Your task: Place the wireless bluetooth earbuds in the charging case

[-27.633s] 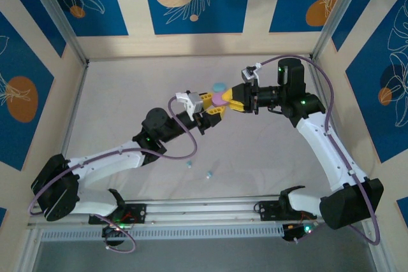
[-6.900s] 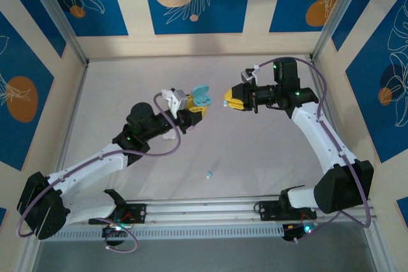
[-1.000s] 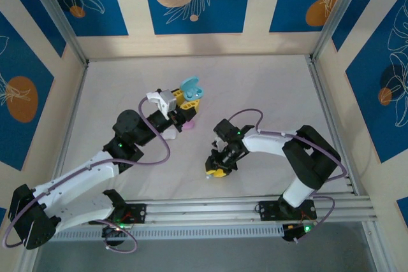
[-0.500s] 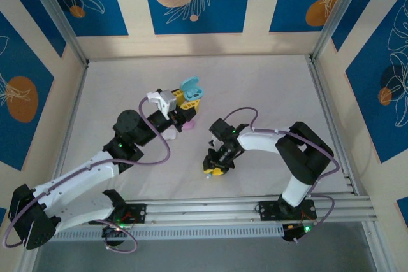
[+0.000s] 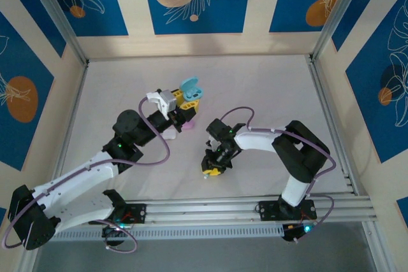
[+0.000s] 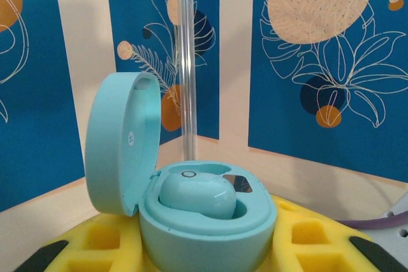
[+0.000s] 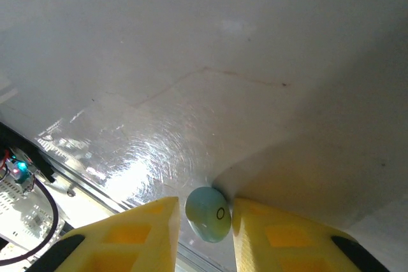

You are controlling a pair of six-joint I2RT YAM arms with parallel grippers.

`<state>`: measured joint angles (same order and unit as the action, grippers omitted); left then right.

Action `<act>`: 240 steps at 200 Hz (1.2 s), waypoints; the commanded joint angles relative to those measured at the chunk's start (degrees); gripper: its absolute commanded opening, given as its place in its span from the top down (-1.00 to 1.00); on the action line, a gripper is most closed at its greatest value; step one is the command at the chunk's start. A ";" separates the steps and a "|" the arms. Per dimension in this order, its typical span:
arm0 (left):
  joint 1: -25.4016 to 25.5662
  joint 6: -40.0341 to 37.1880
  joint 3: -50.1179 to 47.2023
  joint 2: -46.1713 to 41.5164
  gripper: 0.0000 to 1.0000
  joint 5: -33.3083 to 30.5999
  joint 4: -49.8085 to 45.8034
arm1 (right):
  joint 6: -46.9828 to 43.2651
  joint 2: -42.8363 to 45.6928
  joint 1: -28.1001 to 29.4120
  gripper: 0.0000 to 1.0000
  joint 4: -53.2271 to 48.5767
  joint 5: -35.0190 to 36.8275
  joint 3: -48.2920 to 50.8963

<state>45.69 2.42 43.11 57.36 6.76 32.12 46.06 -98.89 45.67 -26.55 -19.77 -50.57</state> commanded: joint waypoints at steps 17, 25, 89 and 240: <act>0.71 -0.31 -0.13 -0.98 0.53 -0.78 1.37 | -0.89 -1.89 1.02 0.44 0.18 -0.62 -1.41; 0.75 -0.33 -0.13 -1.07 0.53 -0.83 1.40 | -0.93 -2.06 1.09 0.44 0.39 -0.79 -1.47; 0.74 -0.22 0.06 -1.09 0.52 -0.96 1.28 | -1.83 -4.60 2.34 0.41 -0.96 -0.22 -3.89; 0.73 0.00 0.31 -0.49 0.52 -0.96 1.53 | -5.15 -2.03 0.95 0.48 -14.77 14.28 -9.53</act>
<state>45.69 2.44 43.11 57.39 6.72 32.12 41.95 -99.59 45.78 -39.03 -6.33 -58.30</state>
